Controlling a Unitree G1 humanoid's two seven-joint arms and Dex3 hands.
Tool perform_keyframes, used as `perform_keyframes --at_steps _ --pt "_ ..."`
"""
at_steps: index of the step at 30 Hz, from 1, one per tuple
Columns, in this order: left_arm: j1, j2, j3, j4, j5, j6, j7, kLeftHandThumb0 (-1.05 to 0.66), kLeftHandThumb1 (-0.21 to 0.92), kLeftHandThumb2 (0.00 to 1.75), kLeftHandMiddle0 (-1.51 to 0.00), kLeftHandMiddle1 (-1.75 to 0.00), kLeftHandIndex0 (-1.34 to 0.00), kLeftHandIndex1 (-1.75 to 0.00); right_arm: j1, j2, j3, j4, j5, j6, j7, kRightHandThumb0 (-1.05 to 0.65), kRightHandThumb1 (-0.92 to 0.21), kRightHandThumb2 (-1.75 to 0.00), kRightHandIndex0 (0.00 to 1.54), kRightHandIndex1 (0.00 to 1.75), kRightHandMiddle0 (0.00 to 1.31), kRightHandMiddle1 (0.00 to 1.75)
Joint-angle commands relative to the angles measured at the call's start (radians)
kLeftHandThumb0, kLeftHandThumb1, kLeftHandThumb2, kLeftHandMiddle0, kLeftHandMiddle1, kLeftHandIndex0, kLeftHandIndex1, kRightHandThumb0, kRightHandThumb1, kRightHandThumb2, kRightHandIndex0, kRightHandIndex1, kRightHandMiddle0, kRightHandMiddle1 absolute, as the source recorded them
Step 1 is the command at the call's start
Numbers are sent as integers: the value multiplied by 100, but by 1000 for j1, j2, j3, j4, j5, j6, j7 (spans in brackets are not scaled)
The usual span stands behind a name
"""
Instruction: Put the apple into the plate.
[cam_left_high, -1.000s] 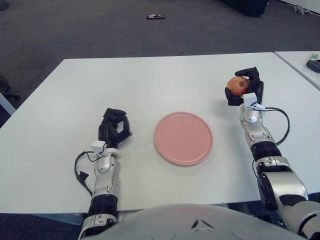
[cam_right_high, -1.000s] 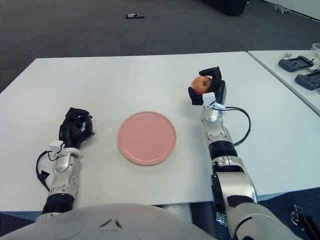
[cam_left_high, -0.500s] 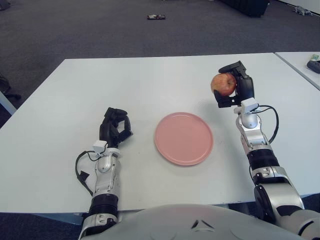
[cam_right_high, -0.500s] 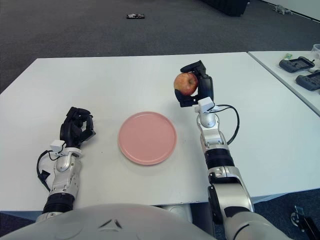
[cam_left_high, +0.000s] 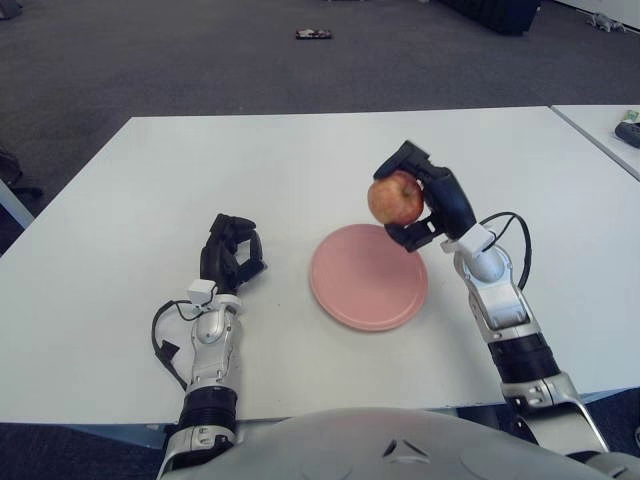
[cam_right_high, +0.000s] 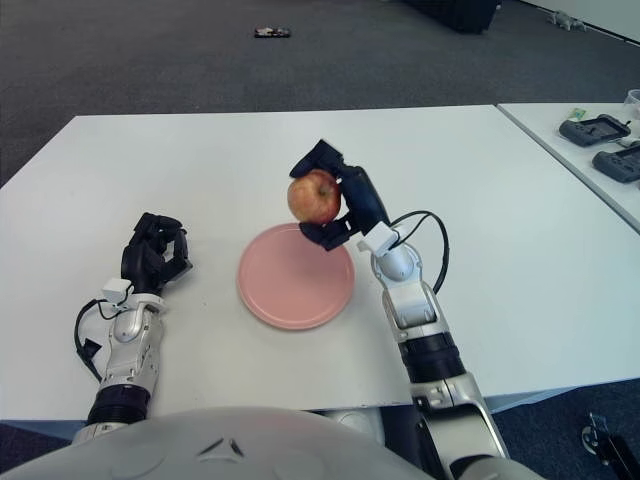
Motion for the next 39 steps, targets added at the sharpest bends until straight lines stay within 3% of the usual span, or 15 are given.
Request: perform_keyframes --at_steps 1,6,13,21,23,27,28,29,31,33,35,36,38,39 --pt "35 -4 0 43 7 -3 15 -43 49 111 -101 -175 -47 -175 -7 -28 11 -39 20 19 63 -59 -6 -164 139 175 83 175" --pt "40 -2 -4 37 10 -1 17 -43 49 111 -101 -175 -47 -175 -2 -40 36 -51 38 22 138 -58 -8 -161 138 175 81 175" --pt "41 -3 -5 37 1 -8 10 -43 49 111 -100 -175 -47 -175 11 -73 63 -113 44 88 231 -56 -11 -158 135 175 79 175" --pt "40 -5 -3 41 -12 -11 3 -43 49 111 -99 -175 -47 -175 16 -96 76 -157 25 105 284 -54 -15 -153 129 175 75 175" --pt "39 -4 -3 41 -13 -8 1 -43 49 111 -98 -175 -47 -175 18 -96 79 -161 27 105 289 -53 -18 -149 118 175 72 175" --pt "39 -4 -2 40 -17 -5 -1 -42 50 110 -97 -175 -47 -175 22 -95 85 -148 5 67 282 -47 -34 -125 62 175 60 172" --pt "39 -4 -2 40 -18 -4 -2 -42 50 109 -96 -175 -46 -175 22 -95 87 -141 -2 51 279 -51 -30 -123 40 167 40 168" --pt "39 -4 -2 41 -17 -4 -1 -42 51 109 -96 -175 -46 -175 23 -96 90 -131 -9 24 276 -52 -28 -123 32 164 33 168" --pt "39 -4 -3 41 -14 -6 0 -42 51 108 -95 -175 -45 -175 23 -99 96 -115 -17 -15 280 -63 -28 -118 13 128 13 146" --pt "40 -3 -3 41 -12 -7 1 -42 52 108 -95 -175 -45 -175 23 -103 100 -105 -20 -38 287 -72 -36 -108 7 84 7 120" --pt "41 1 -5 39 -6 -4 3 -42 52 107 -95 -175 -45 -175 16 -114 105 -95 -23 -57 303 -79 -42 -100 3 57 3 100" --pt "41 2 -5 38 -4 -3 3 -42 52 107 -95 -175 -45 -175 13 -118 107 -91 -23 -63 308 -83 -49 -94 2 37 2 80" --pt "42 3 -6 36 -3 -2 3 -42 52 107 -95 -175 -45 -175 9 -141 109 -96 -24 -60 335 -89 -56 -87 1 19 1 58" --pt "43 3 -7 35 -3 -2 4 -42 52 107 -95 -175 -45 -175 8 -149 110 -100 -24 -56 344 -94 -62 -81 1 12 1 37"
